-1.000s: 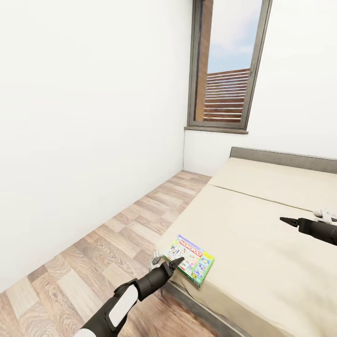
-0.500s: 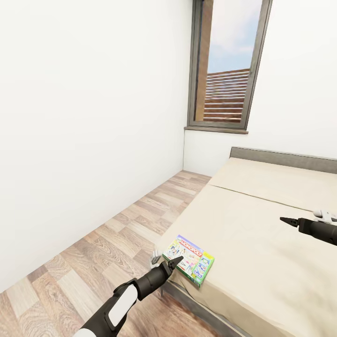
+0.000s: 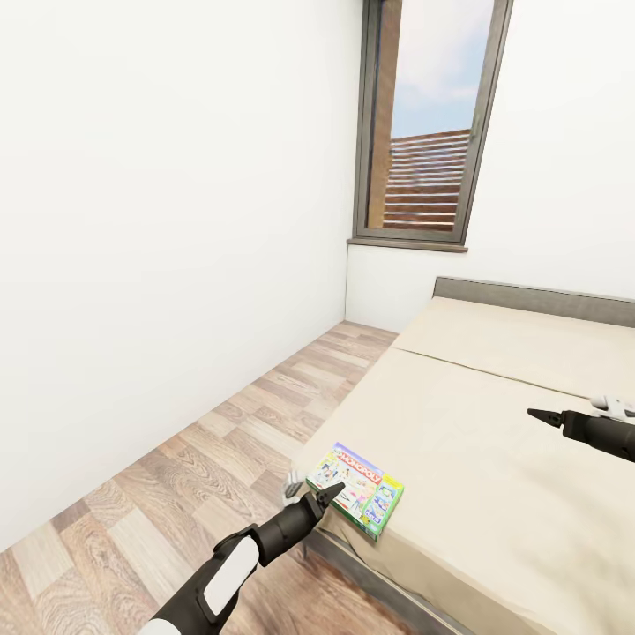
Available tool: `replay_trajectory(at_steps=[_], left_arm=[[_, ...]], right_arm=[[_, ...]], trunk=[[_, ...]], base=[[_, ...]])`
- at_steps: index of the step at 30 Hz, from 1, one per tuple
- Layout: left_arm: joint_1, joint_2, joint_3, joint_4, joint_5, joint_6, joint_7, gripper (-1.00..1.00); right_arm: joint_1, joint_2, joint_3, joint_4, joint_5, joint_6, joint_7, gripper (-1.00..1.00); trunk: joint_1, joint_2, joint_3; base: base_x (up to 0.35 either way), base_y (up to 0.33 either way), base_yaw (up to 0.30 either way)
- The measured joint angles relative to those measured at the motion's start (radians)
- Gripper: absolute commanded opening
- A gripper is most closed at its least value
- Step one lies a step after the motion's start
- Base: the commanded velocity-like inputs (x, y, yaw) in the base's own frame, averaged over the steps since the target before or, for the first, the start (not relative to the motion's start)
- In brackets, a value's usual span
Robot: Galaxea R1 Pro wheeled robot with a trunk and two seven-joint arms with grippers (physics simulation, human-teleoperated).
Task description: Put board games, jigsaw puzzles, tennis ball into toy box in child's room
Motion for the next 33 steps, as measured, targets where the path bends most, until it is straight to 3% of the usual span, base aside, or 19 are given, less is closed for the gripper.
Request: replay_trajectory(at_steps=[33], left_arm=[[0.000,-0.002,0.000,0.008,0.001,0.001,0.010,1.00]], right_arm=[[0.001,0.000,0.000,-0.003,0.000,0.000,0.000,1.00]], trunk=[[0.000,0.000,0.000]], base=[[0.000,0.000,0.000]])
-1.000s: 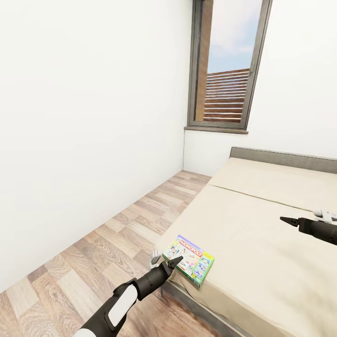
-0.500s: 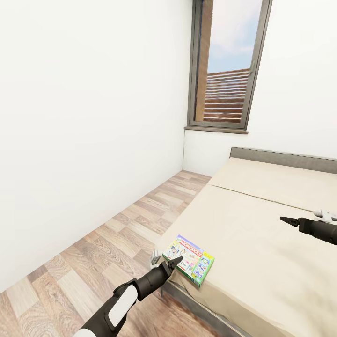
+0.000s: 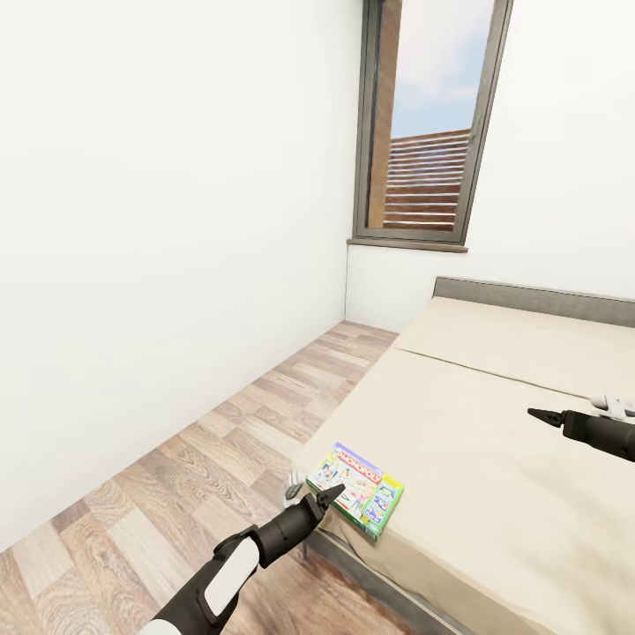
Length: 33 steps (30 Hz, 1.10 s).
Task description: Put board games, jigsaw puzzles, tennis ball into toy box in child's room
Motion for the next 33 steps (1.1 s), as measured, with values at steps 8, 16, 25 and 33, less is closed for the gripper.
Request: replay_trajectory(at_steps=[8,16,25,33], left_arm=[[0.000,0.001,0.000,0.001,0.000,0.000,0.000,1.00],[0.000,0.001,0.000,0.002,-0.001,0.000,0.003,1.00],[0.000,0.001,0.001,0.004,-0.001,0.000,0.004,1.00],[0.000,0.001,0.002,0.005,-0.001,0.000,0.005,1.00]], right_arm=[[0.000,0.000,0.000,0.000,0.000,0.000,0.000,1.00],[0.000,0.000,0.000,0.000,0.000,0.000,0.000,1.00],[0.000,0.000,0.000,0.000,0.000,0.000,0.000,1.00],[0.000,0.000,0.000,0.000,0.000,0.000,0.000,1.00]], trunk=[[0.000,0.000,0.000],[0.000,0.000,0.000],[0.000,0.000,0.000],[0.000,0.000,0.000]], base=[[0.000,0.000,0.000],[0.000,0.000,0.000],[0.000,0.000,-0.045],[0.000,0.000,-0.139]])
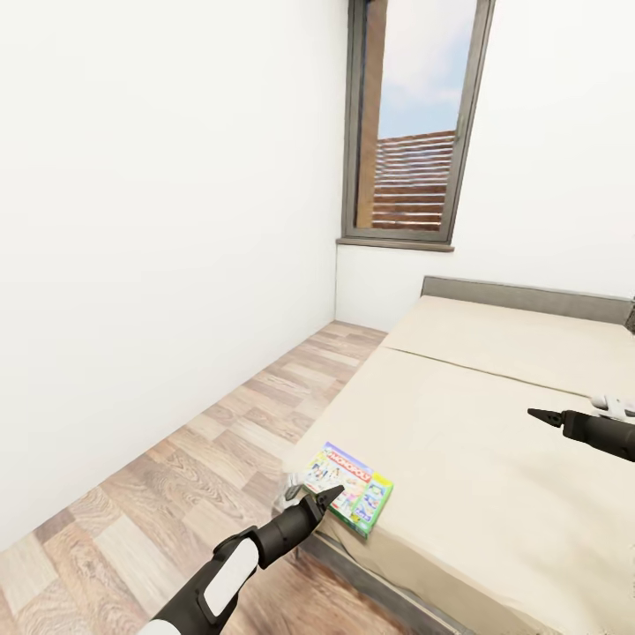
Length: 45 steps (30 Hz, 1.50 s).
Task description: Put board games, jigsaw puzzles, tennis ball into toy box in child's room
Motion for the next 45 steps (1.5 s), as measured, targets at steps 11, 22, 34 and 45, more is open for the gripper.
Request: replay_trajectory(at_steps=[11,22,34,45], left_arm=[[0.000,0.000,0.000,0.000,0.001,0.000,0.000,1.00],[0.000,0.000,0.000,-0.001,0.001,0.000,-0.001,1.00],[0.000,0.000,0.001,-0.002,0.001,0.000,-0.001,1.00],[0.000,0.001,0.002,-0.001,0.006,-0.001,-0.001,-1.00]], right_arm=[[0.000,0.000,0.000,0.000,0.000,0.000,0.000,1.00],[0.000,0.000,0.000,0.000,0.000,0.000,0.000,1.00],[0.001,0.000,0.000,0.000,0.000,0.000,0.000,1.00],[0.001,0.000,0.000,0.000,0.000,0.000,0.000,1.00]], trunk=[[0.000,0.000,0.000],[0.000,0.000,0.000],[0.000,0.000,0.000],[0.000,0.000,0.000]], base=[[0.000,0.000,-0.047],[0.000,0.000,-0.010],[0.000,0.000,-0.002],[0.000,0.000,0.000]])
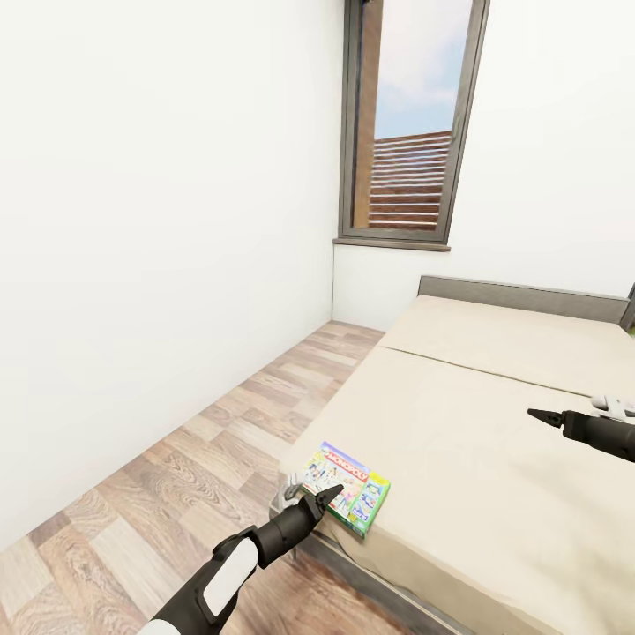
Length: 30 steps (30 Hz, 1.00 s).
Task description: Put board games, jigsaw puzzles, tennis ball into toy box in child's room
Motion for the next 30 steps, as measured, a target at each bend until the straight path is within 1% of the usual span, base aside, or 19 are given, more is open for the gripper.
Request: replay_trajectory(at_steps=[8,10,30], left_arm=[[0.000,0.001,0.000,-0.002,0.030,0.002,-0.001,-1.00],[0.000,0.002,-0.001,-0.002,0.026,-0.001,-0.001,-1.00],[0.000,0.002,-0.001,-0.002,0.030,-0.008,-0.001,-1.00]], right_arm=[[0.000,0.000,0.000,0.000,0.000,0.000,0.000,1.00],[0.000,0.000,0.000,0.000,0.000,0.000,0.000,1.00],[0.010,0.000,0.000,-0.015,0.000,0.000,0.000,1.00]], trunk=[[0.000,0.000,0.000],[0.000,0.000,0.000],[0.000,0.000,0.000]], base=[[0.000,0.000,0.000],[0.000,0.000,0.000],[0.000,0.000,0.000]])
